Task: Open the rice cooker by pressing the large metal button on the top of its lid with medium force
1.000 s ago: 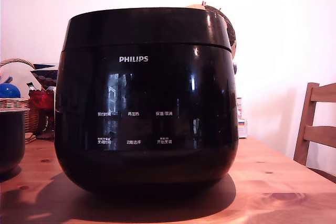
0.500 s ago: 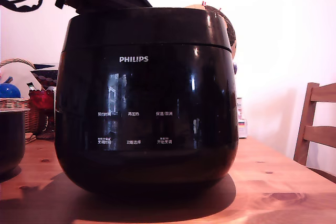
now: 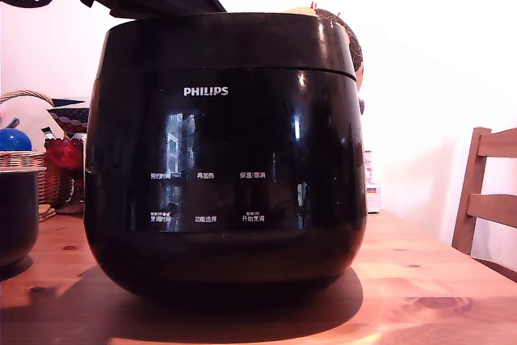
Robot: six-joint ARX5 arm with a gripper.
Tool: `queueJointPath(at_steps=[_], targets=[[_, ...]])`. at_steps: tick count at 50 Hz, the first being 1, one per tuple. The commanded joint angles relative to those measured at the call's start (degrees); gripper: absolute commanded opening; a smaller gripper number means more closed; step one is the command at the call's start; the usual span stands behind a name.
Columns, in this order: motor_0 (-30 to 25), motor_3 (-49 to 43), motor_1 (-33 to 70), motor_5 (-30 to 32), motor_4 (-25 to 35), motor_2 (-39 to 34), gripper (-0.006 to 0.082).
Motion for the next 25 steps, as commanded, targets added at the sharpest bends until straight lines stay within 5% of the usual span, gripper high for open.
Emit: queueJointPath(at_steps=[1,25], targets=[[-0.2,-5.1,2.3,0.4,-0.3,-3.8,-0.0022],[-0.3,-8.9,4.4,1.7,-0.4,-3.8,-0.0021]])
